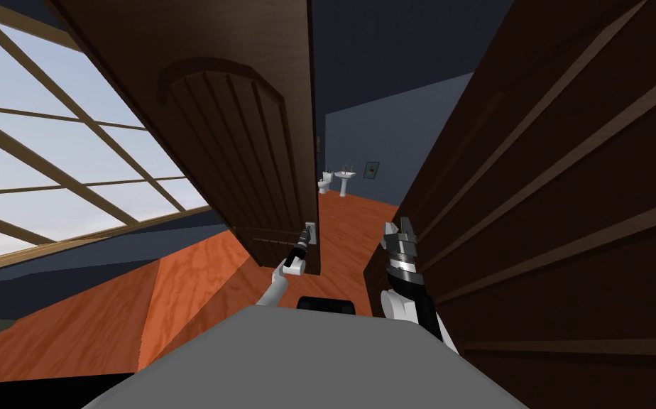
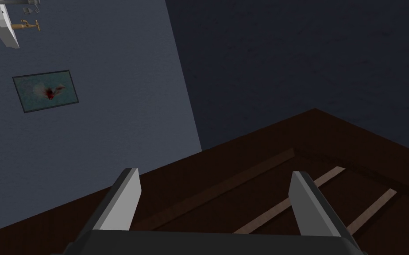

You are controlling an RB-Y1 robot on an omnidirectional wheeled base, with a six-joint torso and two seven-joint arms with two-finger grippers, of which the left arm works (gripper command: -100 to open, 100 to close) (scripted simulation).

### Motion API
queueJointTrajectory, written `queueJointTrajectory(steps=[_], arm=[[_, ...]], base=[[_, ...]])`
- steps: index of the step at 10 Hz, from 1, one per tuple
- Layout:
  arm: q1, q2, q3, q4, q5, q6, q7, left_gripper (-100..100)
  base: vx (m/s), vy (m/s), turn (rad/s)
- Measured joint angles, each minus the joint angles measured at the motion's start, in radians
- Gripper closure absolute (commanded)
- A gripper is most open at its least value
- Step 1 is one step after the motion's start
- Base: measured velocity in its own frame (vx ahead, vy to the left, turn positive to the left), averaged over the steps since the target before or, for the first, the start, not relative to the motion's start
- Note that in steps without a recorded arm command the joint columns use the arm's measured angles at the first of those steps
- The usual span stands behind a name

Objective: Push the door open

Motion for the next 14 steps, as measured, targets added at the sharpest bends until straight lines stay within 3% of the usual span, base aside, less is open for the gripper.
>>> queueJointTrajectory(steps=[4, 6, 7, 11, 14], arm=[[0.001, 0.008, -0.027, 0.007, 0.015, 0.007, -0.02, 100], [0.003, 0.025, -0.02, -0.006, 0.024, 0.005, -0.03, 100], [0.001, 0.031, -0.021, -0.003, 0.03, 0.003, -0.035, -100], [0.008, 0.018, -0.031, -0.014, 0.026, 0.012, -0.053, -100], [0.018, -0.03, -0.045, -0.028, 0.022, 0.022, -0.073, -100]], base=[[0.153, 0.035, 0.132], [0.171, 0.083, 0.182], [-0.05, 0.016, 0.118], [-0.205, -0.083, 0.059], [-0.232, -0.047, 0.073]])
